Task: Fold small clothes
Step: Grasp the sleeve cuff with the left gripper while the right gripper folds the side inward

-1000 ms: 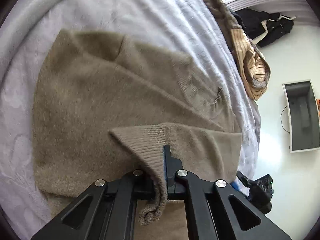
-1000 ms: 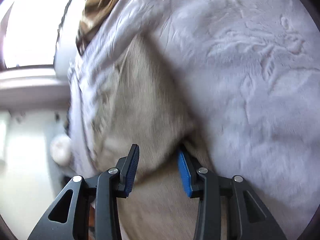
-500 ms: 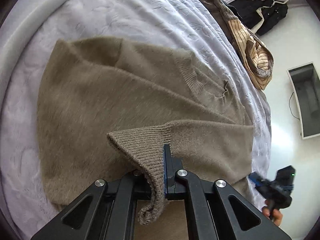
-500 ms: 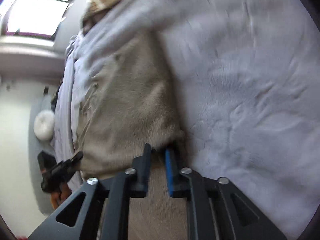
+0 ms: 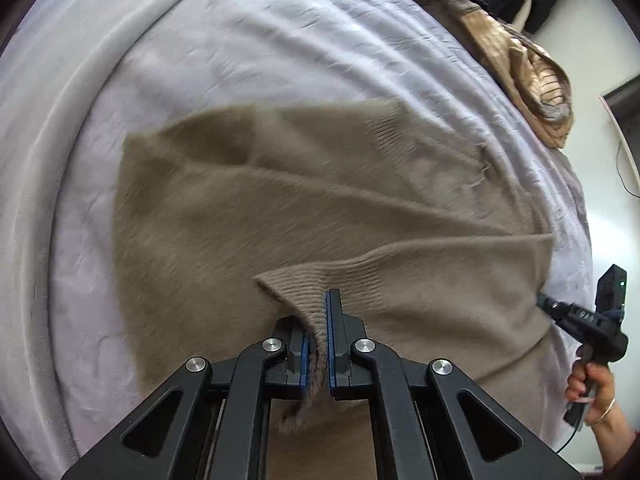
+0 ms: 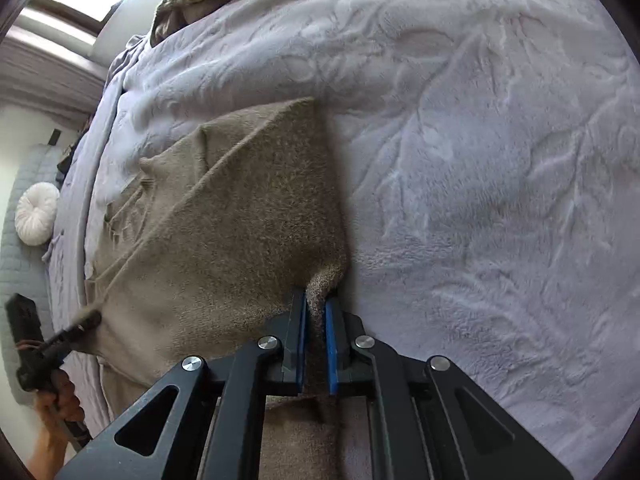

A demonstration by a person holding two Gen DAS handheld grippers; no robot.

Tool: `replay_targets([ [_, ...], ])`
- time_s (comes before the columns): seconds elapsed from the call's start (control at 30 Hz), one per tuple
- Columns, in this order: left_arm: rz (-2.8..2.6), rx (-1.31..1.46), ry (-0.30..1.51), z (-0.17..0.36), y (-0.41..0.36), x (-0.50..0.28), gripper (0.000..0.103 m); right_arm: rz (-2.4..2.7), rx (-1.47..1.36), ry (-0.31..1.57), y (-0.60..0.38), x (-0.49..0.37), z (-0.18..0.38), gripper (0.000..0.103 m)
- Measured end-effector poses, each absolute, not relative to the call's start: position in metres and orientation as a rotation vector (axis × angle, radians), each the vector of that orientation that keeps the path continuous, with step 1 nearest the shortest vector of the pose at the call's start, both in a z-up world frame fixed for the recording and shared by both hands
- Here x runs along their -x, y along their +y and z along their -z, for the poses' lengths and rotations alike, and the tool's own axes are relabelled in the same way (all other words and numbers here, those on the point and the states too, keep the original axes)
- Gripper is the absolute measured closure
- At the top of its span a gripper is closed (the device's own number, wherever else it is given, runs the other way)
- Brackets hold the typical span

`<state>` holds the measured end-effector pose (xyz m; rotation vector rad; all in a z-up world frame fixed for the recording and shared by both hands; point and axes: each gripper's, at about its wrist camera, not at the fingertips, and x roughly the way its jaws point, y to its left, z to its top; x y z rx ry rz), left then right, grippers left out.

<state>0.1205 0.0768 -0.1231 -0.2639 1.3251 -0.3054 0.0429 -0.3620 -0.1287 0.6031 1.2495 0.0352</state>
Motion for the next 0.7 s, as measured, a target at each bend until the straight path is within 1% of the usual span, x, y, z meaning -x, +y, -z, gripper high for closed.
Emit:
replay_targets([
  [0.17,0.167,0.166,1.315,0.111,0.109,-0.103,0.097,0.0,-0.652,1.241,-0.368,-0.04,0.126,0.094],
  [0.3,0.15,0.199,1.305,0.095,0.128,-0.091,0.097,0.055,-0.621,1.213,-0.366,-0.024,0.102,0.093],
  [0.43,0.214,0.232,1.272,0.083,0.117,-0.086,0.097,0.01,-0.579,1.188,-0.35,-0.009,0.082,0.093],
  [0.5,0.233,0.226,1.278,0.086,0.105,-0.087,0.097,-0.002,-0.605,1.204,-0.345,-0.003,0.08,0.089],
  [0.57,0.238,0.221,1.291,0.092,0.087,-0.091,0.097,0.024,-0.663,1.228,-0.349,0.003,0.085,0.089],
  [0.6,0.239,0.224,1.301,0.096,0.082,-0.091,0.097,0.044,-0.728,1.23,-0.354,0.008,0.09,0.086],
  [0.63,0.242,0.23,1.307,0.098,0.08,-0.09,0.097,0.054,-0.785,1.225,-0.357,0.012,0.094,0.078],
  [0.7,0.248,0.234,1.313,0.102,0.075,-0.09,0.097,0.07,-0.899,1.212,-0.363,0.019,0.106,0.069],
])
